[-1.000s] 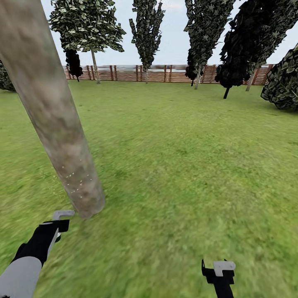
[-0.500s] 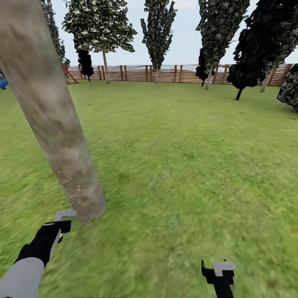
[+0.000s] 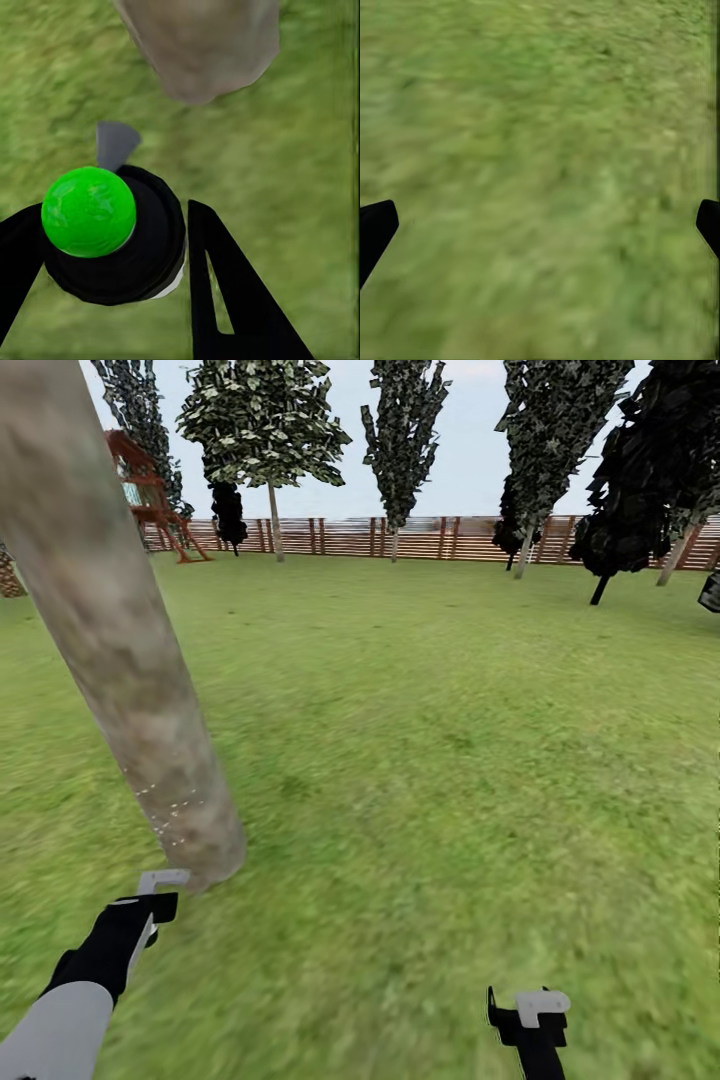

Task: In the garden, pick up the pesticide atomizer on the floor and spray pesticide onto both trees until each tree trunk is fully covered.

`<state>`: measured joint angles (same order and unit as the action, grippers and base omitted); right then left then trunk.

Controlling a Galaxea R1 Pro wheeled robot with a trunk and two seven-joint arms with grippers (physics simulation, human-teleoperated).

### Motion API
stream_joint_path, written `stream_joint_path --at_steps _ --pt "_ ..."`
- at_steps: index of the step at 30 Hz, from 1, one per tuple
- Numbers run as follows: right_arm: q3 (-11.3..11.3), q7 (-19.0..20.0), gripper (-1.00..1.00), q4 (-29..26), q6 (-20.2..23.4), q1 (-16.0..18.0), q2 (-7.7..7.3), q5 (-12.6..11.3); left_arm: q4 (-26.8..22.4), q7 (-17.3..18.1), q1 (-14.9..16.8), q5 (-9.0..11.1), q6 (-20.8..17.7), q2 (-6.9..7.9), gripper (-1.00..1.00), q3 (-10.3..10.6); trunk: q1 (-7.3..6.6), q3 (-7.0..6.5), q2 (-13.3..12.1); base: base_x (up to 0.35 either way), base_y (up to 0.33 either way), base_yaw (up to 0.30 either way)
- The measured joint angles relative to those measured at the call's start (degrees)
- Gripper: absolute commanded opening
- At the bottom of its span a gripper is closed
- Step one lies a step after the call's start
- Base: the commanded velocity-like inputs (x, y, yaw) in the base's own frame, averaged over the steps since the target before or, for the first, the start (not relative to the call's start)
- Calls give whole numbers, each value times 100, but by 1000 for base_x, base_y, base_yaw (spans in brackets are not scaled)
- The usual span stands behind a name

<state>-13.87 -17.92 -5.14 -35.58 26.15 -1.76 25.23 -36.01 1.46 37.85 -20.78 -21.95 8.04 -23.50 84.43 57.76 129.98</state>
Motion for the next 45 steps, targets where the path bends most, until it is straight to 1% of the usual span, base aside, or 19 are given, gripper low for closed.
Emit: stream_joint_path --at_steps 12,20,30,37,40,45 --pt "0 3 100 -3 0 0 0 0 -9 -3 0 -7 -1 -19 -100 -9 1 0 0 72 -276 0" --pt "1 4 100 -2 1 1 1 0 -12 -7 -2 -5 -11 -18 -100 -9 0 0 0 50 -272 237" --pt "0 5 100 -2 1 1 1 0 -12 -8 -1 2 -13 -18 -100 -16 -2 0 0 215 -213 265" --pt "0 9 100 -4 1 0 0 0 -8 -8 0 8 -11 -19 -100 -11 -2 0 0 236 -195 22" --pt "0 7 100 -2 1 0 0 0 -5 -2 0 91 -6 -19 -100 -9 -1 0 0 224 -200 0" --pt "1 9 100 -3 1 0 6 0 -3 -4 0 115 -8 -19 -100 -9 -1 0 0 187 -219 23"
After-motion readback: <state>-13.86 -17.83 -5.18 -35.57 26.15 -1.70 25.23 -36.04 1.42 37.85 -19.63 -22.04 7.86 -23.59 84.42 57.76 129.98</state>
